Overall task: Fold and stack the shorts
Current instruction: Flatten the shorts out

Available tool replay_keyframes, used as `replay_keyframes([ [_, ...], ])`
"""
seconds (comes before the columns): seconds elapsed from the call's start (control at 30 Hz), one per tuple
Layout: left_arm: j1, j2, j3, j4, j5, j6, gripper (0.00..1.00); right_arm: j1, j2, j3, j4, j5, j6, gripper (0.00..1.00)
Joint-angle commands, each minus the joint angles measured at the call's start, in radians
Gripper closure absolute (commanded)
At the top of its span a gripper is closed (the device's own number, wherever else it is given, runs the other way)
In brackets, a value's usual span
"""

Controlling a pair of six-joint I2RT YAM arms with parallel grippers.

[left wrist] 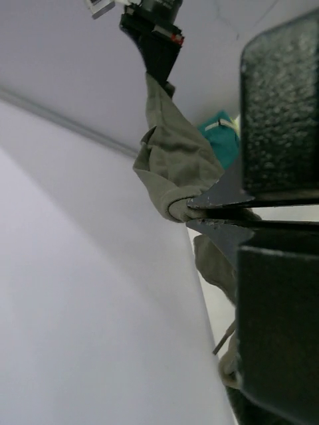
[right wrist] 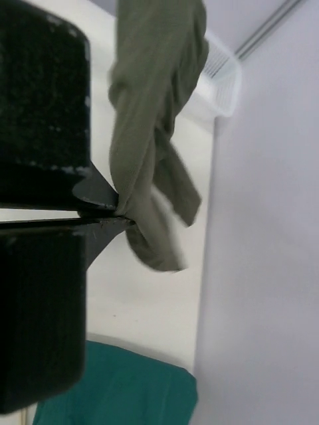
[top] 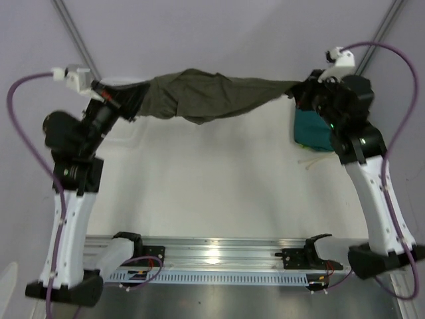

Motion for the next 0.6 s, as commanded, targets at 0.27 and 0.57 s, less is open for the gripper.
replay_keyframes([
  [0.27, -0.003, -0.343, -0.126, 0.039, 0.025, -0.019, 1.0, -0.008, -0.361, -0.068, 0.17, 0.036, -0.033, 1.0],
  [0.57, -0.001, -0.085, -0.031, 0.068, 0.035, -0.012, 1.0, -0.017, -0.174, 0.002, 0.125, 0.036, -0.018, 1.0],
])
